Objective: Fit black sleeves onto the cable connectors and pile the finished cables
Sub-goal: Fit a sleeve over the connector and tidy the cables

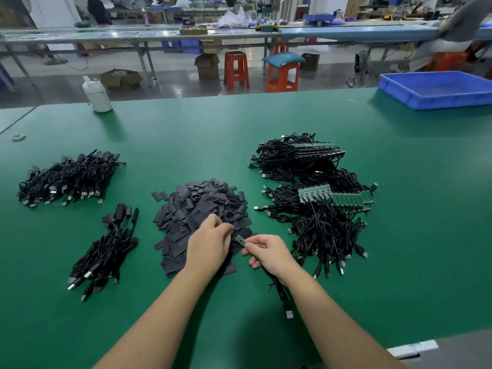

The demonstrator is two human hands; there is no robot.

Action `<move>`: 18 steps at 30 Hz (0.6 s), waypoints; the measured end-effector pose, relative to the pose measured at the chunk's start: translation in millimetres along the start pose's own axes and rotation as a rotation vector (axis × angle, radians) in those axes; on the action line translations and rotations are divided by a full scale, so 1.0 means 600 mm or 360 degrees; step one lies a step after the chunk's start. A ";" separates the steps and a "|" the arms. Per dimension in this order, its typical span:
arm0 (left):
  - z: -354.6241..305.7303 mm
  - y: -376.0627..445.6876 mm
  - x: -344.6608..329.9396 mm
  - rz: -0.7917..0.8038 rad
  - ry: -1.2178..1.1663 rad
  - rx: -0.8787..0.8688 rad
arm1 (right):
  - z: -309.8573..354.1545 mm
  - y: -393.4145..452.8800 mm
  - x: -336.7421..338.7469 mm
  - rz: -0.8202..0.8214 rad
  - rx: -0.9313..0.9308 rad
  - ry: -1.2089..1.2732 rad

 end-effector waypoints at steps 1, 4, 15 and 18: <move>0.000 0.003 0.004 -0.0111 -0.0099 0.0030 | -0.002 0.001 -0.001 0.0002 0.0005 -0.0003; 0.007 0.017 0.018 -0.0137 -0.0474 0.0161 | -0.005 0.003 0.000 0.0027 0.0021 -0.0015; 0.053 -0.011 0.049 0.0444 -0.1371 0.0745 | -0.001 0.002 -0.007 0.0163 -0.0037 0.0185; 0.051 -0.023 0.057 0.0574 -0.0770 0.0411 | -0.007 -0.002 -0.011 0.0221 -0.0027 0.0058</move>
Point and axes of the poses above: each hand's wrist, its own y-axis towards the middle knuckle, its own x-axis out of the back of the hand, z = x × y, the point moved 1 cm from there along y, towards the middle knuckle
